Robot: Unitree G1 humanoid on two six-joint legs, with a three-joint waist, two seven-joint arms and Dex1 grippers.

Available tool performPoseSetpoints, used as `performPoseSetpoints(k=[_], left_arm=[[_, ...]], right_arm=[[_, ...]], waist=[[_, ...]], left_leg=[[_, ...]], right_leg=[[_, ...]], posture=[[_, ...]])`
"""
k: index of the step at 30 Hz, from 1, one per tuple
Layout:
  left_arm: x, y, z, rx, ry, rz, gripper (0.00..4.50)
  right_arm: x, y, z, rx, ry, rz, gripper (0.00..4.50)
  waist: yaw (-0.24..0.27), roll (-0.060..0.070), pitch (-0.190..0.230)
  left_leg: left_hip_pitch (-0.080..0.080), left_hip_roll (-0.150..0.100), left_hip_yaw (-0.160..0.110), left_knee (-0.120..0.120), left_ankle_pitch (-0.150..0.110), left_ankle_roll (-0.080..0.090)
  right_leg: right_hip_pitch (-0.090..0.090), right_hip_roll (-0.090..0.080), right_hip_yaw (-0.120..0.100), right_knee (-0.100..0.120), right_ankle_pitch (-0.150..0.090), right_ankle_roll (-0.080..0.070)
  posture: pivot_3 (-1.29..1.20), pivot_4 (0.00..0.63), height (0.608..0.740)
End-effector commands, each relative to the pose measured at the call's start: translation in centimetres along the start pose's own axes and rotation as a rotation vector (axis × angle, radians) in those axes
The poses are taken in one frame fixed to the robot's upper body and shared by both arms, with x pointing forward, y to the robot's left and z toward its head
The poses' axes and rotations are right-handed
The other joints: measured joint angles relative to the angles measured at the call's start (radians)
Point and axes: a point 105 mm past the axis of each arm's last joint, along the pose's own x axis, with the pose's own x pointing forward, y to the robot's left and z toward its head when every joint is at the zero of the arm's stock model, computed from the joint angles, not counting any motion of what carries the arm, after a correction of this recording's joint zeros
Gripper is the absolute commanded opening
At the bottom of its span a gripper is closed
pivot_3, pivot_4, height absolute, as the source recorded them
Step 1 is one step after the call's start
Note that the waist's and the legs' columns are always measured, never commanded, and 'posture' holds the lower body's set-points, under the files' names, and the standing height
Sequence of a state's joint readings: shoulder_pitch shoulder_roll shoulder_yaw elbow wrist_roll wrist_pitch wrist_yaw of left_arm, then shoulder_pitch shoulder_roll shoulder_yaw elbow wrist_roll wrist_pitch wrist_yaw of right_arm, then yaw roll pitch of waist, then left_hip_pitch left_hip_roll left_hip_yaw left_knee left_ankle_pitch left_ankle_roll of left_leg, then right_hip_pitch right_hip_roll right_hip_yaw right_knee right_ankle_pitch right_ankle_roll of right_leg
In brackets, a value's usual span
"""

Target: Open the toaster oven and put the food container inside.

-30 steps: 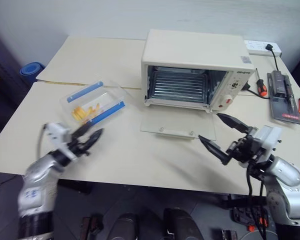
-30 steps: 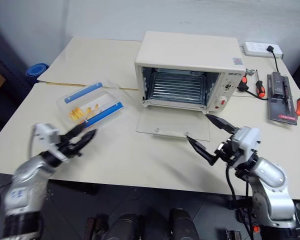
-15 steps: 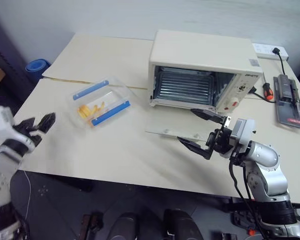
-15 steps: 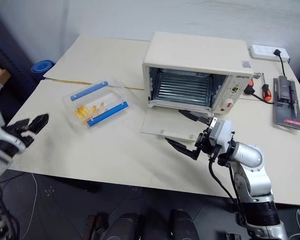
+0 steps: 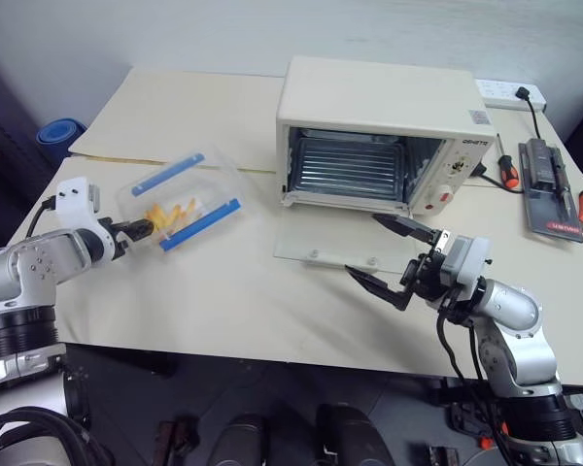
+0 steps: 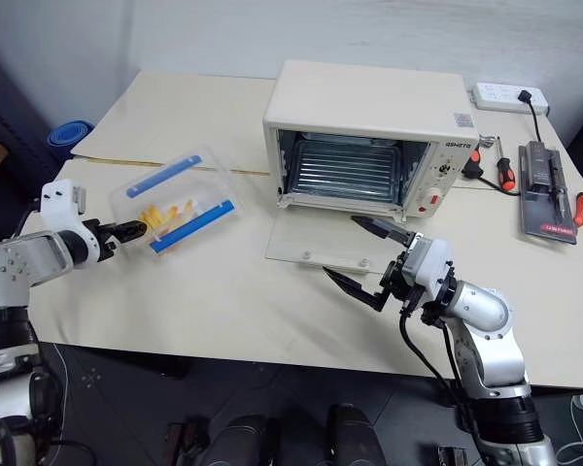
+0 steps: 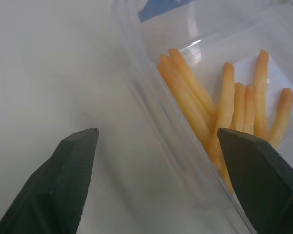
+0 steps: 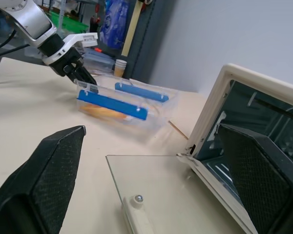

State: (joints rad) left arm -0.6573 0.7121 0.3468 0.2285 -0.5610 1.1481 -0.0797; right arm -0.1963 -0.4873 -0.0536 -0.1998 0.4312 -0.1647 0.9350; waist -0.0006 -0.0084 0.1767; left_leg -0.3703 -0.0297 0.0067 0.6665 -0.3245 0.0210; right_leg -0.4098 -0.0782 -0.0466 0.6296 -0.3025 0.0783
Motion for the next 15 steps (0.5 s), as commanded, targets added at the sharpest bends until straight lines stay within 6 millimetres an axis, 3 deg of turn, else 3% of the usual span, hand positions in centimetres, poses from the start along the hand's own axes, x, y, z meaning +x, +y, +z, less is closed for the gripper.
performPoseSetpoints(k=[1,5,10,15], left_arm=[[-0.5,0.8,1.9,0.02,-0.049,0.031,2.78],[-1.8,0.8,3.0,0.066,-0.066,0.006,1.56],[-4.1,-1.8,3.3,0.151,-0.051,-0.101,0.24],[-4.8,-6.2,3.4,0.186,-0.053,-0.202,0.21]], right_arm=[[-0.3,0.0,0.7,-0.037,-0.031,-0.027,4.5],[-1.0,0.0,0.1,-0.033,-0.01,-0.044,4.5],[-2.3,0.6,-1.0,-0.01,0.04,-0.046,4.5],[-3.9,0.7,-2.0,0.011,0.1,-0.085,4.5]], waist=[[-0.003,0.0,0.0],[-0.005,-0.001,0.0],[0.001,-0.001,0.001],[0.015,-0.002,0.001]], left_leg=[[0.0,0.0,0.0,0.0,0.0,0.0],[0.0,0.0,0.001,-0.001,0.0,-0.001],[-0.001,0.0,0.0,-0.001,0.0,-0.001],[-0.001,-0.001,-0.002,0.0,0.0,0.0]], right_leg=[[0.0,0.0,0.0,0.0,0.0,0.0],[-0.002,0.0,0.0,0.005,0.0,0.0],[-0.001,0.0,0.001,0.004,0.0,0.0],[0.001,-0.001,0.001,0.003,0.0,0.0]], posture=[[0.0,0.15,0.74],[0.0,0.15,0.74],[0.0,0.15,0.74],[0.0,0.15,0.74]])
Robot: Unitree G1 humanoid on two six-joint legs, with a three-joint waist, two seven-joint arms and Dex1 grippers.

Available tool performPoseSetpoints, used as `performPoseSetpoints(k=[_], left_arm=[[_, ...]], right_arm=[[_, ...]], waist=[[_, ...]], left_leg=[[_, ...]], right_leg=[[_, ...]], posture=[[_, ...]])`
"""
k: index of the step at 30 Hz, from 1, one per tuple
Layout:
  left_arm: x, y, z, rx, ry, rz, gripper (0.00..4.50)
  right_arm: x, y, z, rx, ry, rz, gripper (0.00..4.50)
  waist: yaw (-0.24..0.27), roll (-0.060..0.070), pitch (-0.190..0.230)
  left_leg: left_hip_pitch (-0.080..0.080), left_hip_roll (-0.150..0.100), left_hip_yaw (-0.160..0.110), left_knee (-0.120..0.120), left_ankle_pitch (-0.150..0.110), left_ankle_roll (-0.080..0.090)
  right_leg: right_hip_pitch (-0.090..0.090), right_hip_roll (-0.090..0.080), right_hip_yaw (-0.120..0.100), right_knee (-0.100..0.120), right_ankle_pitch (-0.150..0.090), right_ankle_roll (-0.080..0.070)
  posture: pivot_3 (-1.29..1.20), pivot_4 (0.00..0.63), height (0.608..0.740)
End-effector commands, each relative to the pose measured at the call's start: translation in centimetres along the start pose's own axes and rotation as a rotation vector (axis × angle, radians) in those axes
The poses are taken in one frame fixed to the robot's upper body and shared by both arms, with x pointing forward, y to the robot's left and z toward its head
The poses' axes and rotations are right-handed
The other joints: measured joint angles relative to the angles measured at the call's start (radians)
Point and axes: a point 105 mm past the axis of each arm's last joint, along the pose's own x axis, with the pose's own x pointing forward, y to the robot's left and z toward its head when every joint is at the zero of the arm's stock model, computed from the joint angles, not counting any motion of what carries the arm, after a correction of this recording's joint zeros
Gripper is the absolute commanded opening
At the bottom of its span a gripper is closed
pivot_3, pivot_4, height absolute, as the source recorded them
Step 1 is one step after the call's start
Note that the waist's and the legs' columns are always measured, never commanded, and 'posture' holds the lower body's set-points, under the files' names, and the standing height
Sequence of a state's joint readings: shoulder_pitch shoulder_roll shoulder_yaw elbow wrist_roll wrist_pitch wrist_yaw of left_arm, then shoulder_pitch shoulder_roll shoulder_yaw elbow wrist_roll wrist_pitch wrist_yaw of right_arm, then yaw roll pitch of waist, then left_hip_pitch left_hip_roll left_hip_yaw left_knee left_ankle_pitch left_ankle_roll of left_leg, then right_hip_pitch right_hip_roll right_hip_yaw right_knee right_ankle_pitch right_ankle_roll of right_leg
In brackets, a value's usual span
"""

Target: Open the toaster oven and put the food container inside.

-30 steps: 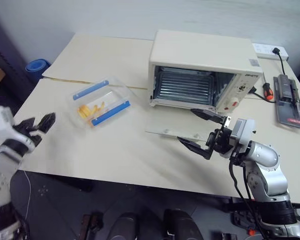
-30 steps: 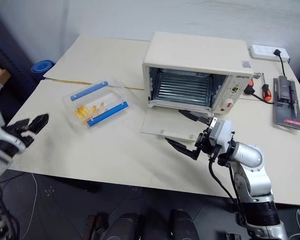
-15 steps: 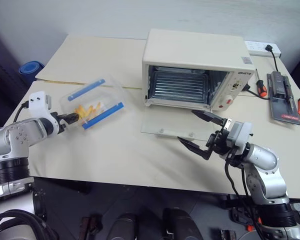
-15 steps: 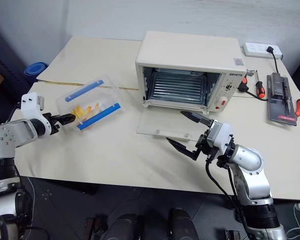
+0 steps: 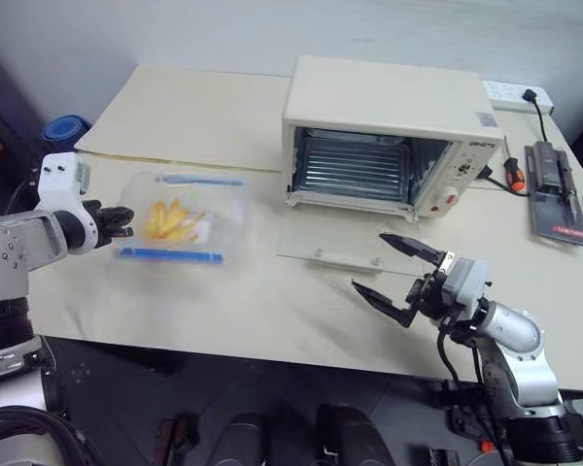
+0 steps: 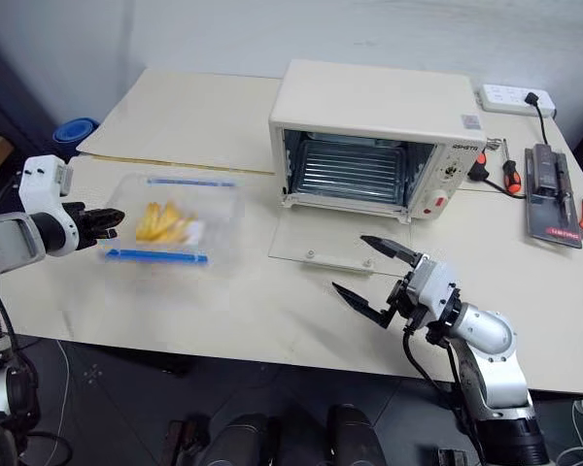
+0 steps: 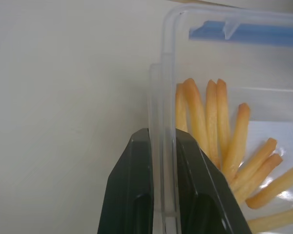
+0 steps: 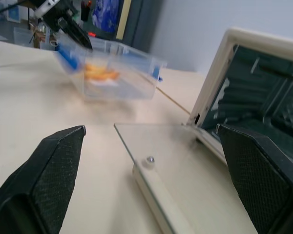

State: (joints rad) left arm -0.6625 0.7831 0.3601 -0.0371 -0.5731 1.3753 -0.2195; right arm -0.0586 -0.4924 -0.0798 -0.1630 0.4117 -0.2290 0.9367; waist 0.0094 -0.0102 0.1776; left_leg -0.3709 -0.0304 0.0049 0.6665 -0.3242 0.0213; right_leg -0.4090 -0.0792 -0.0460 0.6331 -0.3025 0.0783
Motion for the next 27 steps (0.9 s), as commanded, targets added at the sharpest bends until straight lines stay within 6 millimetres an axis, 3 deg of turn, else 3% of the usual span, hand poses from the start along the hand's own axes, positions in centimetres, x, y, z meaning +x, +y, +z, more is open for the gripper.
performPoseSetpoints(k=[1,9,18,22,27], left_arm=[[-0.4,-4.0,2.1,0.039,-0.065,-0.095,0.21],[3.6,-13.4,2.6,0.058,-0.055,-0.319,0.21],[7.7,-17.9,1.8,0.073,-0.033,-0.367,0.21],[8.3,-19.2,2.1,0.069,-0.06,-0.394,1.44],[7.4,-19.9,4.5,-0.009,-0.201,-0.501,3.03]], right_arm=[[-1.2,-0.7,0.5,-0.035,0.011,-0.042,4.5],[-3.5,-0.3,1.0,-0.034,0.065,-0.134,4.5],[-4.1,1.2,1.6,-0.022,0.078,-0.22,4.5],[-3.9,1.7,1.8,-0.017,0.076,-0.236,4.5],[-3.5,1.5,2.5,0.007,0.061,-0.243,4.5]], waist=[[0.008,0.0,0.0],[0.015,0.0,0.0],[0.014,0.0,0.0],[0.017,0.0,0.0],[0.014,0.0,0.0]], left_leg=[[0.0,0.0,0.0,0.0,0.0,0.0],[0.0,0.0,0.001,0.0,0.0,0.0],[0.001,0.0,0.003,0.0,0.003,-0.004],[0.001,0.0,0.003,0.001,0.003,-0.004],[0.001,0.0,0.003,0.001,0.003,-0.004]], right_leg=[[0.0,0.0,0.0,0.0,0.0,0.0],[-0.001,0.001,0.0,0.001,0.0,0.0],[-0.001,0.002,0.001,0.002,0.0,0.0],[-0.001,0.002,0.001,0.0,0.0,0.0],[-0.001,0.002,0.001,0.002,0.0,0.0]], posture=[[0.0,0.15,0.74],[0.0,0.15,0.74],[0.0,0.15,0.74],[0.0,0.15,0.74],[0.0,0.15,0.74]])
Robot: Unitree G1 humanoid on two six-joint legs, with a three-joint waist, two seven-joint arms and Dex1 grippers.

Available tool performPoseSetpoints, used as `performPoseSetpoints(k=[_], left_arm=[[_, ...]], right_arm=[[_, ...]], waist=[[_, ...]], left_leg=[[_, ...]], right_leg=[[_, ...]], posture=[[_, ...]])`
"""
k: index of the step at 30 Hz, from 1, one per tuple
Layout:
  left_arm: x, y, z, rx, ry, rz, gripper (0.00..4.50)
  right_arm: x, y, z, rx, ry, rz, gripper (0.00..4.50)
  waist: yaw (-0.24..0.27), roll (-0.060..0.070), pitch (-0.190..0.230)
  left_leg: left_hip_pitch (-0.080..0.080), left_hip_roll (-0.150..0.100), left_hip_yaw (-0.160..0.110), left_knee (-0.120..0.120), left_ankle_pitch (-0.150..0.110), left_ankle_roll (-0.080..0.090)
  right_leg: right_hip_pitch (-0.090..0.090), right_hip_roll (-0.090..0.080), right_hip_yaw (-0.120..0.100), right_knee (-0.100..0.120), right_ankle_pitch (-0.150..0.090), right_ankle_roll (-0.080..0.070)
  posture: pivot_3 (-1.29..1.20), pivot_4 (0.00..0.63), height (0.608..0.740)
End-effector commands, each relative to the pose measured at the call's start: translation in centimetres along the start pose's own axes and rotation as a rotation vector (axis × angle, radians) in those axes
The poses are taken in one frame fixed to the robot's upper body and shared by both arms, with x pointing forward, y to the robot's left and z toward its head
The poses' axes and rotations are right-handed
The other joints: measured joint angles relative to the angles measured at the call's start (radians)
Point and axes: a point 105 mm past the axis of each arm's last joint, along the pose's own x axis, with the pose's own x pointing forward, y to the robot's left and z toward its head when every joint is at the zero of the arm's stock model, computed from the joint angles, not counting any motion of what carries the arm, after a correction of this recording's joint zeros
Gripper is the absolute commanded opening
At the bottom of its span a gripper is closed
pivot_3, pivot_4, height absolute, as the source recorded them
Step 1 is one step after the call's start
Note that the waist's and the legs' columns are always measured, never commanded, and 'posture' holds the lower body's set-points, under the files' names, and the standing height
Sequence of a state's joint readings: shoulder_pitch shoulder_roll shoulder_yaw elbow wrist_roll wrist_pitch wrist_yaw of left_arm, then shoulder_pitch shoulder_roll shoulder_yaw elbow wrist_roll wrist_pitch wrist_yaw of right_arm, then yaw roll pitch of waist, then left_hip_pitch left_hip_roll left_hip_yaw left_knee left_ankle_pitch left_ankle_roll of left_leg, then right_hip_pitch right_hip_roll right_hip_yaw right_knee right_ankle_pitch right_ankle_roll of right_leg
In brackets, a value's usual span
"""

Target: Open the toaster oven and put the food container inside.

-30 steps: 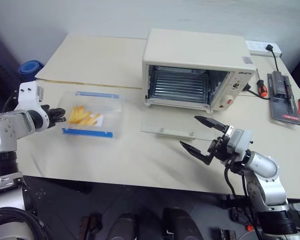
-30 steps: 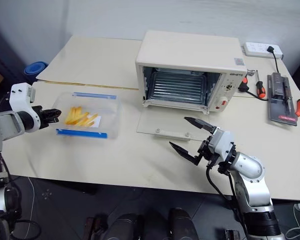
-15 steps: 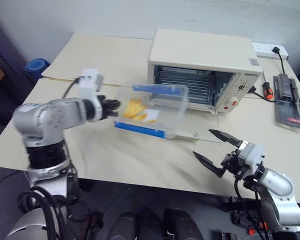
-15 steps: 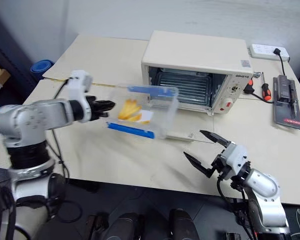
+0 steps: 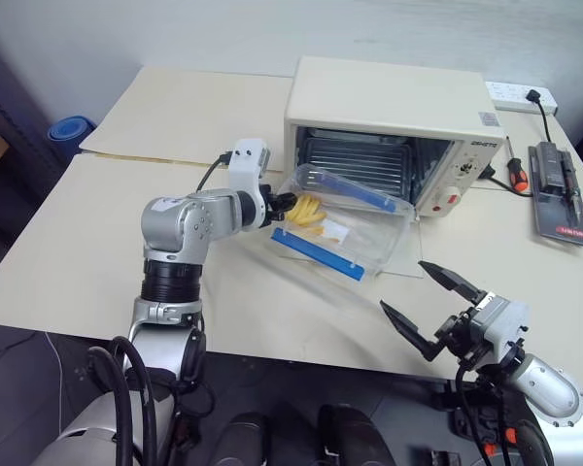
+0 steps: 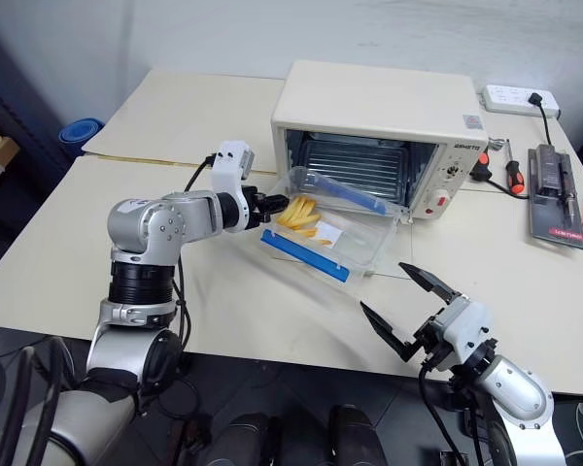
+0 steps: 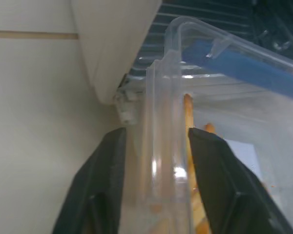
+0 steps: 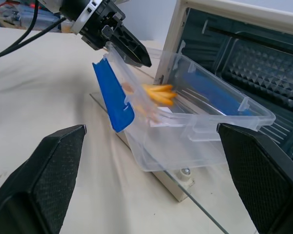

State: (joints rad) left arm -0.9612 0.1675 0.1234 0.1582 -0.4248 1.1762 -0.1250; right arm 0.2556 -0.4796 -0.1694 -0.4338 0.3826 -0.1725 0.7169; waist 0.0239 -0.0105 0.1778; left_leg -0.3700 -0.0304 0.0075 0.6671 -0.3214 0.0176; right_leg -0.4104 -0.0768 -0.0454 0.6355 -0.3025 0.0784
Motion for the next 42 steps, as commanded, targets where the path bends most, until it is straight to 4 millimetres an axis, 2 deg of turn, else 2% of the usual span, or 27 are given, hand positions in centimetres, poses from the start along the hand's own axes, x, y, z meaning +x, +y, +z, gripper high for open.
performPoseSetpoints(k=[1,2,4,5,7,8,10,12,14,17,20,23,27,35,38,42], left_arm=[[-1.4,-0.5,3.6,-0.006,-0.174,-0.078,3.3],[-2.0,-0.3,4.2,0.001,-0.204,-0.108,3.61],[-3.9,0.2,5.1,0.04,-0.25,-0.19,3.61],[-5.3,1.3,5.1,0.116,-0.262,-0.215,3.65],[-7.1,2.8,4.4,0.305,-0.251,-0.246,3.04],[-7.9,3.3,3.3,0.42,-0.211,-0.284,2.74],[-9.1,3.8,-0.3,0.58,-0.092,-0.423,2.11],[-9.7,3.9,-3.7,0.669,0.022,-0.539,1.44],[-9.5,3.4,-5.1,0.681,0.036,-0.597,0.82],[-7.8,1.6,-6.2,0.632,-0.018,-0.649,0.0],[-5.5,-0.7,-6.2,0.565,-0.1,-0.665,0.0],[-2.8,-2.4,-5.3,0.498,-0.192,-0.615,0.0],[-0.6,-2.8,-4.5,0.471,-0.256,-0.517,0.0],[2.4,-1.9,-1.3,0.357,-0.427,-0.286,0.0],[3.2,-2.2,-0.4,0.351,-0.46,-0.275,0.0],[3.9,-2.7,0.1,0.336,-0.481,-0.296,0.0]], right_arm=[[0.5,0.0,1.8,0.009,-0.045,0.001,4.5],[0.7,0.2,1.9,0.019,-0.04,0.02,4.5],[1.1,0.8,2.1,0.05,-0.012,0.065,4.5],[1.4,1.3,2.0,0.076,0.018,0.096,4.11],[1.8,2.2,1.6,0.119,0.067,0.143,3.51],[2.0,2.7,1.3,0.125,0.093,0.167,3.17],[2.7,3.6,0.6,0.145,0.142,0.208,2.45],[3.3,4.2,-0.4,0.175,0.186,0.229,1.76],[4.0,4.4,-1.5,0.182,0.225,0.238,1.04],[5.6,3.7,-2.3,0.155,0.235,0.234,0.05],[7.4,1.0,-2.5,0.062,0.23,0.158,0.05],[8.4,-1.2,-2.5,0.0,0.226,0.135,0.05],[9.4,-3.2,-2.5,-0.044,0.216,0.107,0.05],[12.6,-6.9,-3.1,-0.099,0.174,-0.038,0.05],[13.8,-8.6,-3.2,-0.127,0.155,-0.131,0.05],[15.0,-9.8,-3.2,-0.134,0.139,-0.196,0.05]], waist=[[-0.002,0.0,0.0],[-0.002,0.0,0.0],[-0.008,0.0,0.0],[-0.011,0.0,0.0],[-0.031,0.001,0.0],[-0.031,0.001,0.0],[-0.026,0.001,-0.001],[-0.02,0.002,-0.001],[-0.005,0.002,-0.001],[0.008,0.001,0.0],[0.003,0.001,0.0],[0.002,0.001,0.0],[-0.005,0.001,-0.001],[-0.007,0.0,0.0],[-0.007,0.0,0.0],[-0.01,0.0,0.0]], left_leg=[[0.0,0.0,0.0,0.0,0.0,0.0],[0.0,0.0,0.0,0.0,0.0,0.0],[0.0,0.0,0.0,0.0,0.0,0.0],[0.0,0.0,0.001,0.0,0.0,-0.001],[0.001,0.001,0.001,-0.001,0.0,-0.001],[0.003,0.002,0.002,-0.003,0.001,-0.003],[0.003,0.003,0.001,-0.002,0.001,-0.004],[0.003,0.003,0.0,-0.002,0.001,-0.003],[0.001,0.002,-0.001,-0.001,0.001,-0.001],[-0.002,0.001,-0.004,0.001,0.0,0.003],[-0.003,0.0,-0.003,0.001,-0.002,0.006],[-0.004,-0.001,-0.003,0.002,-0.002,0.007],[-0.005,-0.001,-0.001,0.003,-0.002,0.007],[-0.004,-0.001,0.0,0.008,-0.002,0.007],[-0.005,-0.001,0.0,0.008,-0.002,0.006],[-0.005,-0.001,0.0,0.007,-0.002,0.006]], right_leg=[[0.0,0.0,0.0,0.0,0.0,0.0],[0.0,0.0,0.0,0.0,0.0,0.0],[0.0,0.0,0.0,0.0,0.0,0.0],[-0.001,0.0,0.0,0.0,0.0,0.0],[-0.001,0.001,0.001,0.001,0.0,0.0],[-0.001,0.002,0.001,0.001,-0.001,-0.002],[0.0,0.002,0.0,-0.002,-0.002,-0.004],[0.001,0.001,0.0,-0.003,-0.002,-0.004],[0.001,-0.001,-0.001,-0.005,-0.002,-0.004],[0.001,-0.002,-0.002,-0.007,-0.002,-0.003],[0.001,-0.002,-0.002,-0.007,-0.001,-0.002],[0.0,-0.002,-0.001,-0.006,0.0,-0.001],[-0.001,-0.001,-0.002,-0.001,0.0,0.0],[-0.001,-0.001,-0.001,0.001,0.0,0.0],[-0.001,-0.001,-0.001,0.002,0.0,0.0],[-0.002,-0.001,-0.002,0.002,0.0,0.0]], posture=[[0.0,0.15,0.74],[0.0,0.15,0.74],[0.0,0.15,0.74],[0.0,0.15,0.74],[0.0,0.15,0.74],[0.0,0.15,0.74],[0.0,0.15,0.74],[0.0,0.15,0.74],[0.0,0.15,0.74],[0.0,0.15,0.74],[0.0,0.15,0.74],[0.0,0.15,0.74],[0.0,0.15,0.74],[0.0,0.15,0.74],[0.0,0.15,0.74],[0.0,0.15,0.74]])
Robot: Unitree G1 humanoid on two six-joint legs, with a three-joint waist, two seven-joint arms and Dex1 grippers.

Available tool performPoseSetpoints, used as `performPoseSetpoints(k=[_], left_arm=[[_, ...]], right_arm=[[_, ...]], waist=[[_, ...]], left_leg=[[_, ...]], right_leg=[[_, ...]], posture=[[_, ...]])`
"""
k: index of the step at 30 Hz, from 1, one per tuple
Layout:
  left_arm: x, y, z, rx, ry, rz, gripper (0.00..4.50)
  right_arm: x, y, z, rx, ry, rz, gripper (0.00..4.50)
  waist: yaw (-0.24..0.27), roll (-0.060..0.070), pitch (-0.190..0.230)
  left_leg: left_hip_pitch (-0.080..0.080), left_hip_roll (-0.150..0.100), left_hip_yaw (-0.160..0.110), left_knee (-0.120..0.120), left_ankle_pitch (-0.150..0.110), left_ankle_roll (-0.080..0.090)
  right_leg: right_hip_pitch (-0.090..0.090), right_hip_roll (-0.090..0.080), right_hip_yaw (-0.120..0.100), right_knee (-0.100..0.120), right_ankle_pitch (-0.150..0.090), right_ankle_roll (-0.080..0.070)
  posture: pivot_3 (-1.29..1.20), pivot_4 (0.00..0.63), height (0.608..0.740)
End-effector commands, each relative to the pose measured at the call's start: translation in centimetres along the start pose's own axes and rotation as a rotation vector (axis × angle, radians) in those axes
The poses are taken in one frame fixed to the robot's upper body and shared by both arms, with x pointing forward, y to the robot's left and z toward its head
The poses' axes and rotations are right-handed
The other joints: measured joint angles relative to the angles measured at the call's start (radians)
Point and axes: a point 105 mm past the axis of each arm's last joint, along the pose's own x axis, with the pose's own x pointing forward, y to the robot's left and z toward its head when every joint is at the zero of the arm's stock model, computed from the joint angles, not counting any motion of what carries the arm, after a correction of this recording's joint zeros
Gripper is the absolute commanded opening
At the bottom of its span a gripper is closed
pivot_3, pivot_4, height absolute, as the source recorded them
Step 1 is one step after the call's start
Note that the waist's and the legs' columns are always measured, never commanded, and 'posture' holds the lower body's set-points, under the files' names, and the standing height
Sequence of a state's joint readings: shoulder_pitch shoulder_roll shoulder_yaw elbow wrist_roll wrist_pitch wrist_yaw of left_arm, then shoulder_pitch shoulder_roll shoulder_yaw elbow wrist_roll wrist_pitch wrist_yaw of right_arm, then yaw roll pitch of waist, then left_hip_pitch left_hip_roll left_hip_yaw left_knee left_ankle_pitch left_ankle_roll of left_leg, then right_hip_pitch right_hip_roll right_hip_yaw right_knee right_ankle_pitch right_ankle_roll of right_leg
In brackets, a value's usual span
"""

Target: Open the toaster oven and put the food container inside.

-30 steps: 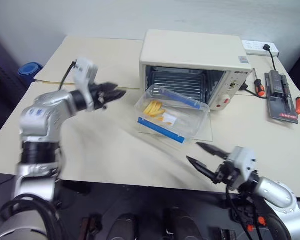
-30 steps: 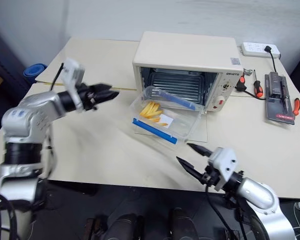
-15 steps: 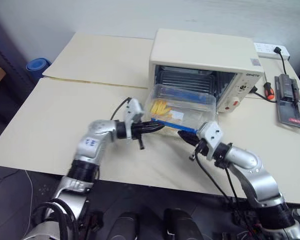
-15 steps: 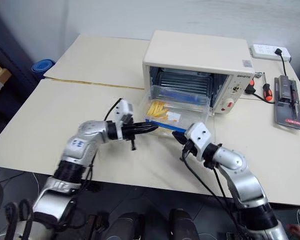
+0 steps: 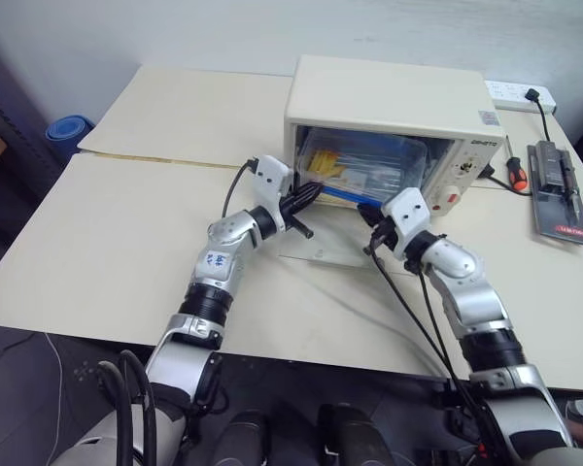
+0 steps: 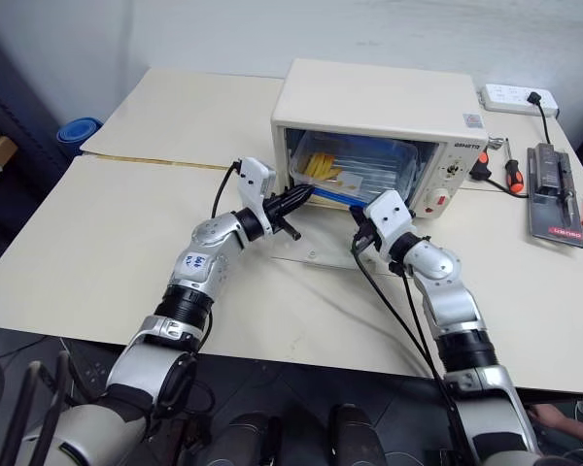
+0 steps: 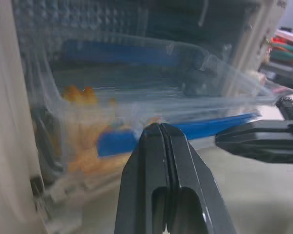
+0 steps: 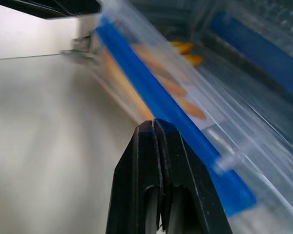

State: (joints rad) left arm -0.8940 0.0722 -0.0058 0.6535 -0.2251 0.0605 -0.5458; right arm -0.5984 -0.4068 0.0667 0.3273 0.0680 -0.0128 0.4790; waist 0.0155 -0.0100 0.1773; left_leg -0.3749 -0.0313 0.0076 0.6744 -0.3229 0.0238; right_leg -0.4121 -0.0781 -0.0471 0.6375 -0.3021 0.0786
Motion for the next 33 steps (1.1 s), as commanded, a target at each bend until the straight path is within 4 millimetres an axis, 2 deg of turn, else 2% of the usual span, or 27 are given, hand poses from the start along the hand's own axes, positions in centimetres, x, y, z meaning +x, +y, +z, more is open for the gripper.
performPoseSetpoints(k=[1,5,9,13,15,17,19,21,23,26,28,33], left_arm=[[0.8,0.1,1.1,0.01,-0.05,-0.004,0.0],[0.7,0.5,1.4,0.011,-0.05,-0.018,0.0],[-2.0,1.4,1.6,0.065,-0.019,-0.098,0.8],[-7.6,3.5,1.2,0.117,0.098,-0.172,2.1],[-10.9,4.1,2.3,0.136,0.098,-0.227,2.76],[-14.0,3.4,3.0,0.186,0.106,-0.363,3.32],[-16.8,2.4,3.0,0.207,0.154,-0.5,3.88],[-18.6,2.2,2.8,0.194,0.223,-0.556,4.47],[-19.3,1.7,3.1,0.203,0.241,-0.599,4.49],[-19.4,0.0,4.8,0.239,0.113,-0.703,4.49],[-19.0,-0.3,5.2,0.232,0.091,-0.694,4.49],[-18.2,-0.9,5.6,0.171,0.042,-0.651,4.49]], right_arm=[[0.5,-1.6,1.2,-0.024,-0.054,-0.078,0.05],[0.4,-1.6,1.7,-0.022,-0.076,-0.062,0.05],[-1.7,-1.4,2.9,0.0,-0.116,0.009,0.0],[-5.5,-2.9,3.5,-0.021,-0.12,0.012,0.0],[-7.7,-3.7,2.1,-0.025,-0.052,0.034,0.0],[-9.4,-4.3,0.4,-0.036,0.018,0.061,0.0],[-10.5,-4.4,-1.3,-0.047,0.07,0.104,0.0],[-11.2,-4.2,-2.8,-0.066,0.099,0.163,0.0],[-11.6,-4.0,-4.2,-0.086,0.126,0.21,0.0],[-11.6,-3.7,-6.2,-0.048,0.178,0.234,0.0],[-11.2,-2.9,-6.8,-0.058,0.175,0.284,0.0],[-9.2,-1.3,-5.3,-0.009,0.026,0.319,0.0]], waist=[[-0.002,0.0,0.0],[-0.006,0.0,0.0],[-0.016,0.0,0.0],[-0.024,0.001,0.0],[-0.023,0.001,0.0],[-0.019,0.001,0.0],[-0.02,0.001,0.0],[-0.019,0.001,0.0],[-0.017,0.001,0.0],[-0.019,0.001,0.0],[-0.02,0.001,0.0],[-0.029,0.002,0.001]], left_leg=[[0.0,0.0,0.0,0.0,0.0,0.0],[0.0,0.0,0.0,0.0,0.0,0.0],[-0.001,0.0,0.0,0.0,0.0,0.0],[0.0,0.0,0.0,-0.003,0.0,-0.001],[0.0,0.001,0.0,-0.003,0.0,-0.001],[0.0,0.001,-0.001,-0.003,0.0,-0.001],[0.0,0.001,-0.001,-0.003,0.0,-0.001],[0.002,0.001,-0.001,-0.004,0.0,-0.001],[0.004,0.001,-0.001,-0.005,0.0,0.0],[0.004,0.001,-0.001,-0.005,-0.001,0.001],[0.004,0.001,-0.001,-0.005,-0.001,0.001],[0.004,0.002,0.0,-0.006,0.0,0.0]], right_leg=[[0.0,0.0,0.0,0.0,0.0,0.0],[0.0,0.0,0.0,0.0,0.0,0.0],[0.0,0.0,-0.001,0.0,0.0,0.0],[-0.001,0.0,0.0,0.0,0.0,0.0],[-0.001,0.0,0.0,0.0,0.0,0.0],[0.0,0.0,0.0,-0.001,0.0,0.0],[0.001,0.0,0.0,-0.002,0.0,0.0],[0.003,-0.001,0.0,-0.008,0.0,0.0],[0.005,-0.001,0.001,-0.009,0.0,0.0],[0.005,-0.002,0.001,-0.009,0.0,0.0],[0.005,-0.002,0.001,-0.009,0.0,0.0],[0.003,0.0,0.001,-0.008,0.0,0.0]], posture=[[0.0,0.15,0.74],[0.0,0.15,0.74],[0.0,0.15,0.74],[0.0,0.15,0.74],[0.0,0.15,0.74],[0.0,0.15,0.74],[0.0,0.15,0.74],[0.0,0.15,0.74],[0.0,0.15,0.74],[0.0,0.15,0.74],[0.0,0.15,0.74],[0.0,0.15,0.74]])
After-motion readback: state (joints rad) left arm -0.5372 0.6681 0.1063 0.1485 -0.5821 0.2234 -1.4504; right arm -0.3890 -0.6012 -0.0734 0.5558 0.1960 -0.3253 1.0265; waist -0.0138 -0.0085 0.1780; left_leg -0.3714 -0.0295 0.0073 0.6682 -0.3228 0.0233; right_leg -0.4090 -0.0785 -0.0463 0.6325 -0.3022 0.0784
